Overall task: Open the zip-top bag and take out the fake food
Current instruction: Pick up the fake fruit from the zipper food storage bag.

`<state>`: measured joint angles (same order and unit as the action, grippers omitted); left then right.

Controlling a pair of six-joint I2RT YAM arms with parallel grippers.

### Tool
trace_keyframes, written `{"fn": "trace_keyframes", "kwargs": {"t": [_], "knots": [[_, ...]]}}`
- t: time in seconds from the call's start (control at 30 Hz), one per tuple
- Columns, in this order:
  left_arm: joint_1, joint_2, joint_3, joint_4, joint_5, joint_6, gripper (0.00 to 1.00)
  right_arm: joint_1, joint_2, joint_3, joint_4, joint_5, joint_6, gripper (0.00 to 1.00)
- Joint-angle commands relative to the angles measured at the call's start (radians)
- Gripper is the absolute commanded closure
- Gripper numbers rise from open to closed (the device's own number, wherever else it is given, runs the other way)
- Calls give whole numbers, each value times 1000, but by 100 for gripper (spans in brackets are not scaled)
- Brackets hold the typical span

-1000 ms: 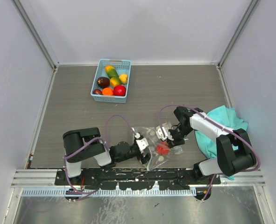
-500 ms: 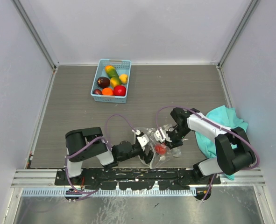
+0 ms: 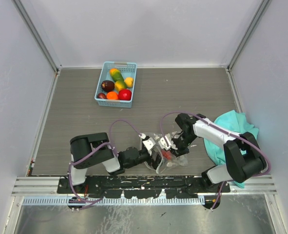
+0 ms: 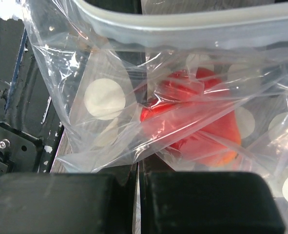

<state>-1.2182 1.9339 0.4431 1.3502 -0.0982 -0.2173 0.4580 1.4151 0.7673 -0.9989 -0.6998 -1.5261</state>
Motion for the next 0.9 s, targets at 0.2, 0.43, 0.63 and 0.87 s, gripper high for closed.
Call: {"fn": "trace_keyframes", "kwargs": {"t": [0.2,0.43,0.63,0.87], "knots": [[-4,20,34,81,-74,-55,3,46,22,42,6,-46,29,96],[-4,15,23,81,-86,-66,7,53,24,44,13,-41,36,96],[-4,42,47,81,-70,-73,8,53,10,42,22,-26,50,96],[-3,43,25,81,-38,-92,8,55,18,42,30,-4,61,96]]}}
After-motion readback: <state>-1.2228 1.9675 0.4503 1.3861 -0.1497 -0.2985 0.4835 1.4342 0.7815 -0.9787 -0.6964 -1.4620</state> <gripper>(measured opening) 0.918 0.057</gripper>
